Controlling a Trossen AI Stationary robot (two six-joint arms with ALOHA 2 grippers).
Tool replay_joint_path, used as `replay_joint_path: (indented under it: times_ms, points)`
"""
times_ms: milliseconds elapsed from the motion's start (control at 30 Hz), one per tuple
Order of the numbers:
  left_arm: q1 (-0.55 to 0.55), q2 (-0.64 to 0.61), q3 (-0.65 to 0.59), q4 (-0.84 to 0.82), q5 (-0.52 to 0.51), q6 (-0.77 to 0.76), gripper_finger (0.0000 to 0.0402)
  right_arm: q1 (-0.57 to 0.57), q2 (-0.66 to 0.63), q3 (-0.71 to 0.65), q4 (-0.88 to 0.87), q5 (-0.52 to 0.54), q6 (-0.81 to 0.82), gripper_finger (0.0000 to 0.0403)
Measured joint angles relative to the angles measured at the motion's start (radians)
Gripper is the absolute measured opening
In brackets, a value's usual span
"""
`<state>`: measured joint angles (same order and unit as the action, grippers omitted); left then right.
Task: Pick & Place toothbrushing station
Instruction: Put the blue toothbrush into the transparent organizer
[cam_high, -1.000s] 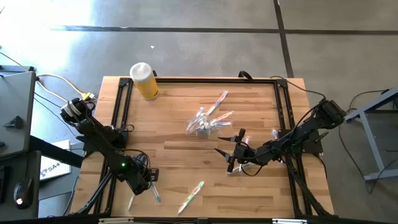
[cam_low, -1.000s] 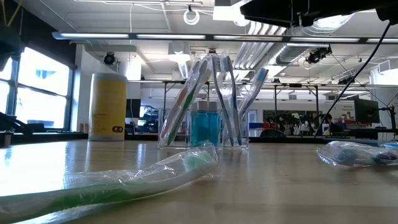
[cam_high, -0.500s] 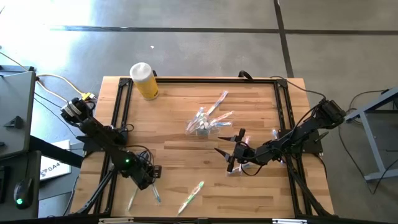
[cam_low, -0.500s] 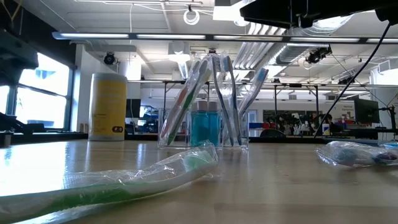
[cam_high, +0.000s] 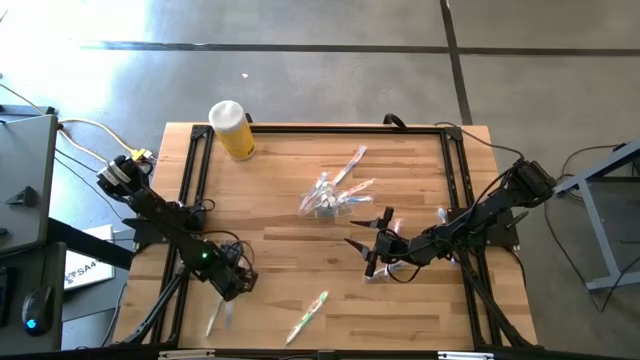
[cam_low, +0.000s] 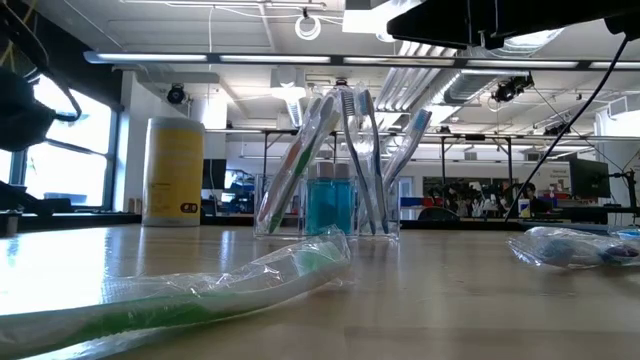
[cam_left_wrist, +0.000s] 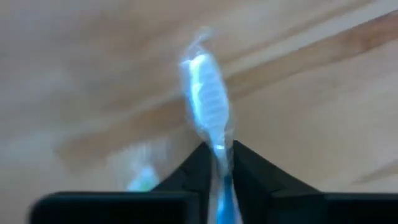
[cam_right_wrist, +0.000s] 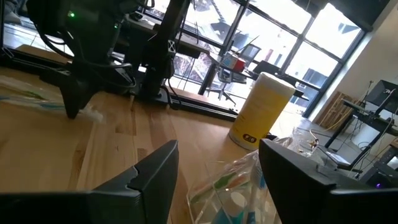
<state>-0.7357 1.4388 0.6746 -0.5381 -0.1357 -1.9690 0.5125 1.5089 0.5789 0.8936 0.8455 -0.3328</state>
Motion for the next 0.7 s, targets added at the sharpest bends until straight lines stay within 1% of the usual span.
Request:
replay_joint_path:
  times_ms: [67, 100, 133, 200, 233, 300, 433, 567, 700]
  points:
    - [0.0, 0.002, -0.002, -0.003, -0.074, 0.06, 0.0018, 0.0, 0.0, 0.0, 0.0, 0.0, 0.0, 0.0215]
    - [0.002, 0.003, -0.003, -0.003, -0.143, 0.086, 0.0012, 0.0, 0.0, 0.0, 0.0, 0.0, 0.0, 0.0215]
    - [0.006, 0.006, -0.006, -0.006, -0.203, 0.104, 0.0013, 0.0, 0.0, 0.0, 0.0, 0.0, 0.0, 0.0215]
    - [0.008, 0.006, -0.007, 0.003, -0.29, 0.15, 0.0016, 0.0, 0.0, 0.0, 0.0, 0.0, 0.0, 0.0215]
    - [0.01, 0.005, -0.006, 0.023, -0.316, 0.177, 0.0015, 0.0, 0.0, 0.0, 0.0, 0.0, 0.0, 0.0215]
    - [0.029, 0.0, -0.005, 0.043, -0.326, 0.246, 0.0009, 0.0, 0.0, 0.0, 0.002, 0.0, 0.0, 0.0215]
    - [0.077, -0.026, -0.005, 0.127, -0.375, 0.433, 0.0008, 0.0, 0.0, 0.0, 0.009, 0.0, 0.015, 0.0215]
    - [0.123, -0.07, -0.005, 0.29, -0.427, 0.722, 0.0006, 0.0, 0.0, 0.0, 0.017, -0.018, 0.026, 0.0215]
    - [0.164, -0.113, -0.005, 0.519, -0.457, 1.103, 0.0006, 0.0, 0.0, 0.0, 0.026, -0.057, 0.027, 0.0215]
